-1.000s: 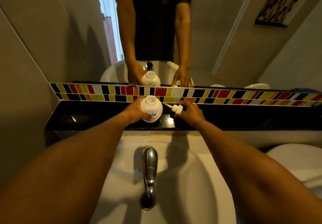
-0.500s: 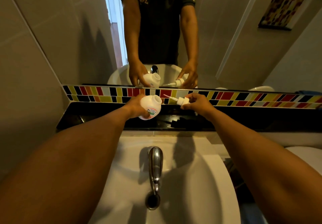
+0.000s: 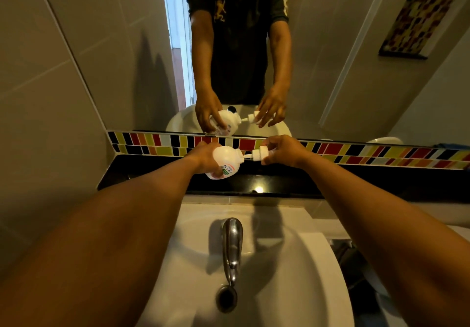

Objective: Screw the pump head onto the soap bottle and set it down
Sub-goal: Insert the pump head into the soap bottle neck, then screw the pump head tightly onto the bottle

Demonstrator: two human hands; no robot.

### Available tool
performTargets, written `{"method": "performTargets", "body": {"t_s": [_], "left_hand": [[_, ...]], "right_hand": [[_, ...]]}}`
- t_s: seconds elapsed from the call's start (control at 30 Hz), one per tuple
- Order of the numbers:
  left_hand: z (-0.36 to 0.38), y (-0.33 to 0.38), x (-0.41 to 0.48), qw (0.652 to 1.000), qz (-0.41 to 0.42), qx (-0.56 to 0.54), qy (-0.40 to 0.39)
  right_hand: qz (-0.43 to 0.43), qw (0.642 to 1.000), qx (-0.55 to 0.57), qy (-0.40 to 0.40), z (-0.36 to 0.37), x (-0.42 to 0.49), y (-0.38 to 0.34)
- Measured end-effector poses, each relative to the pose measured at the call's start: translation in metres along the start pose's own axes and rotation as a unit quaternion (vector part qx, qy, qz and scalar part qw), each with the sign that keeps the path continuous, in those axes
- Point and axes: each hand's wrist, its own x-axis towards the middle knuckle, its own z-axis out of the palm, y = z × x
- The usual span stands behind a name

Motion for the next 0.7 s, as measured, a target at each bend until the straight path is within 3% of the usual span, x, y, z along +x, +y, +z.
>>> {"method": "performTargets", "body": {"t_s": [0.2,0.43,0.7], "left_hand": [[0.019,0.000,0.007,0.999,0.004,0.000,-0.037],[0.025,-0.017,0.000,0.998,-0.017,-0.007,-0.059],[0.027,-0.029,-0.019,0.996,-0.014,-0.035,-0.079]], "right_hand": [[-0.041,0.994,-0.096,-0.031,0.020,0.006,-0.003],[-0.061,0.988,-0.133,-0.040,0.044,0.008,-0.008],[-0.062,0.995,-0.043,-0.067,0.068,0.003,-0.015]]}}
